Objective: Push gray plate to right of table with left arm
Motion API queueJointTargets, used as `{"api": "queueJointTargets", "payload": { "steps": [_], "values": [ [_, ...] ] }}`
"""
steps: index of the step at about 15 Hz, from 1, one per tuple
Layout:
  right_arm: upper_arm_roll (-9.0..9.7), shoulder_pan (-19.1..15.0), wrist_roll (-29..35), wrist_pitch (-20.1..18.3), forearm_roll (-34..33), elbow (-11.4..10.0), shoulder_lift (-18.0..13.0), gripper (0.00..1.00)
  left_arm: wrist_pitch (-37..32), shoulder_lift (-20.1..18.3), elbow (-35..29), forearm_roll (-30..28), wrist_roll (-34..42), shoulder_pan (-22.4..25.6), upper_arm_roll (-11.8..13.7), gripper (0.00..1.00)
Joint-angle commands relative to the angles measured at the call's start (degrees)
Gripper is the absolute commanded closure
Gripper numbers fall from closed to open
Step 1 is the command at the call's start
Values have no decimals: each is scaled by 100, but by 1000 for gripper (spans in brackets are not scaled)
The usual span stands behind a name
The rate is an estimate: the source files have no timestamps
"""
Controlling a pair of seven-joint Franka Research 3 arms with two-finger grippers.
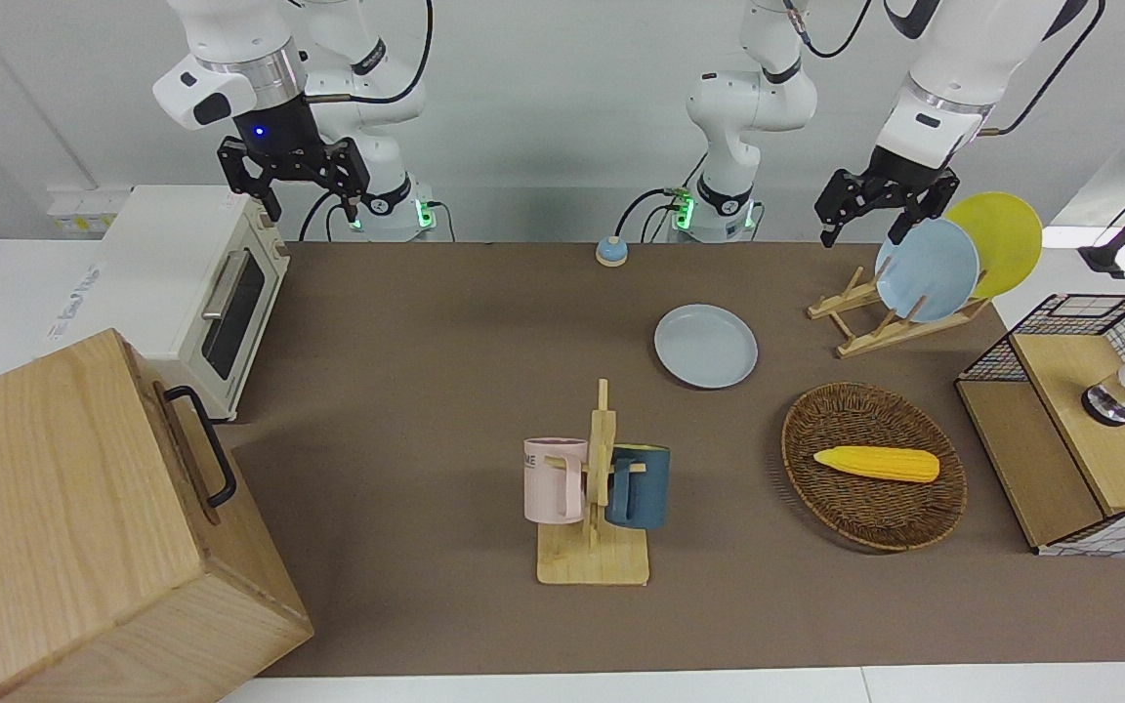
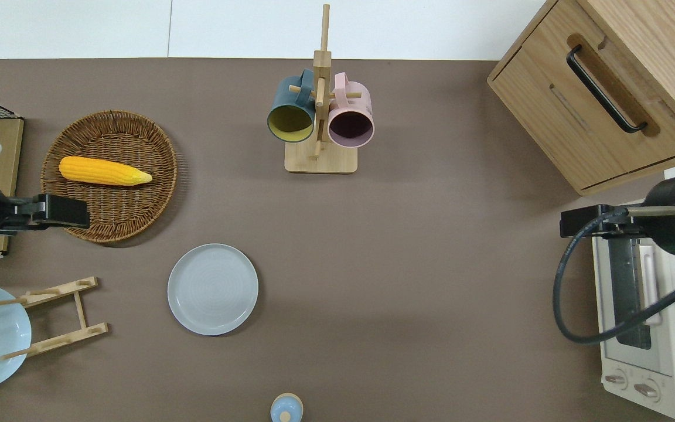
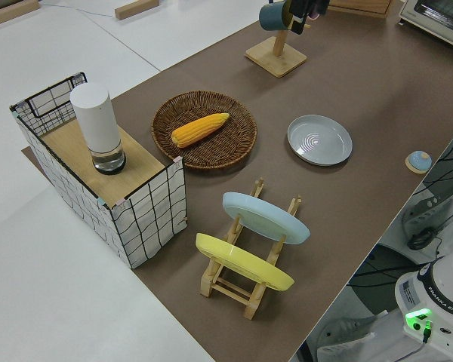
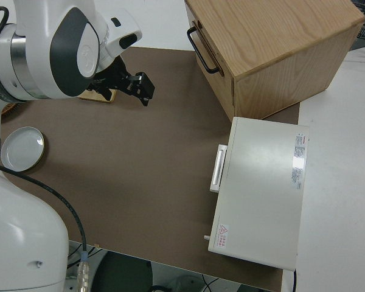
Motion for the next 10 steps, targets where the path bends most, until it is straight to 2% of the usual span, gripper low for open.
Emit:
{"api": "queueJointTargets", "payload": {
  "steps": [1, 4, 10],
  "values": [
    [-27, 33, -10, -65, -2, 57, 33, 5, 35, 11, -317, 139, 152, -6, 37, 9],
    [-27, 33, -18, -65, -2, 57, 33, 5, 271, 2, -607, 130, 108, 64, 19, 9],
    [-27, 33, -18, -65, -2, 57, 33, 5, 1220, -68, -1880, 121, 125, 108, 54, 9]
  ]
}}
